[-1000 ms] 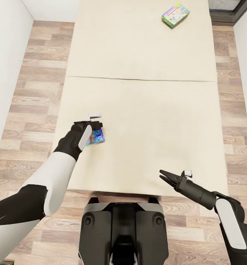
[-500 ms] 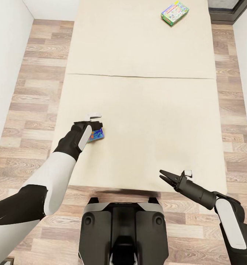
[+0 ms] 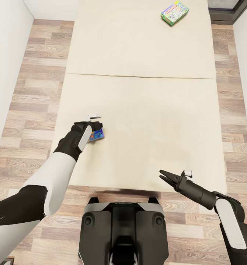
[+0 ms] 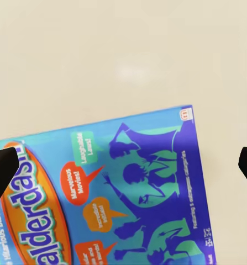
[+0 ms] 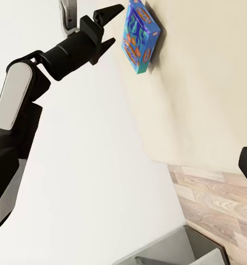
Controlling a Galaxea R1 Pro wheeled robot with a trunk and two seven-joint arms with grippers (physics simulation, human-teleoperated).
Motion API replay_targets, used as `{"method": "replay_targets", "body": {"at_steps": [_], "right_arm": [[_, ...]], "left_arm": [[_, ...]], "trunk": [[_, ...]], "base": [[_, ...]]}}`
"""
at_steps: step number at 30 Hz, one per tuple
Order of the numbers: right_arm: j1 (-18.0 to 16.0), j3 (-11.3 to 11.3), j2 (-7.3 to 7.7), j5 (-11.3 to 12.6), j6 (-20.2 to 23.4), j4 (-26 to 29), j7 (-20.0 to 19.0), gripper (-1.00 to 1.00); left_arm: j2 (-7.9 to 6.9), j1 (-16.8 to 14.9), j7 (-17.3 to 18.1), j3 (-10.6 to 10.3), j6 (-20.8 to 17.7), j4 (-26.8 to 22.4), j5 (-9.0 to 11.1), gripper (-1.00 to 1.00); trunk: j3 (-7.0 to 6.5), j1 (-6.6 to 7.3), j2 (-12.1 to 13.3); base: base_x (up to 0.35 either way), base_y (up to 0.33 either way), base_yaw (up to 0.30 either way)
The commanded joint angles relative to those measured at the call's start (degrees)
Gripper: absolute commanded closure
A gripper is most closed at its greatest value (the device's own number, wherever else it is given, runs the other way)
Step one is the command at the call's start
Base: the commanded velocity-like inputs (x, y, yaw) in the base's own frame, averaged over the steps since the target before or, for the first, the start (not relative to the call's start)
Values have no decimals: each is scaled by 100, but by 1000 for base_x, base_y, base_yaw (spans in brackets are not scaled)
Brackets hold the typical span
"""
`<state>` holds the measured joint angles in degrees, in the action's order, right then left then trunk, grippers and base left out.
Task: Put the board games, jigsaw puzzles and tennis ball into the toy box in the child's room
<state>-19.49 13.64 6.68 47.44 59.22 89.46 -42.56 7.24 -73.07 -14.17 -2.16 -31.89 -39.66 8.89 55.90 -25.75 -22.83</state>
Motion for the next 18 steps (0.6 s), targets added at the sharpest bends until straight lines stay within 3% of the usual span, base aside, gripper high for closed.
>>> {"method": "replay_targets", "body": {"at_steps": [1, 11, 18], "right_arm": [[-3, 7, 0, -26, 24, 1, -33, -100], [-3, 7, 0, -30, 21, 1, -33, -100], [-3, 7, 0, -31, 20, 1, -33, -100]], "left_arm": [[-3, 0, -51, -22, -20, -6, 61, -100], [-3, 3, -65, -1, -19, -6, 46, -100], [-3, 3, -74, 27, -12, -9, 44, -100]], "trunk": [[6, -3, -9], [6, -3, -9], [6, -3, -9]], "base": [[0, 0, 0], [6, 0, 0], [107, 8, 0]]}}
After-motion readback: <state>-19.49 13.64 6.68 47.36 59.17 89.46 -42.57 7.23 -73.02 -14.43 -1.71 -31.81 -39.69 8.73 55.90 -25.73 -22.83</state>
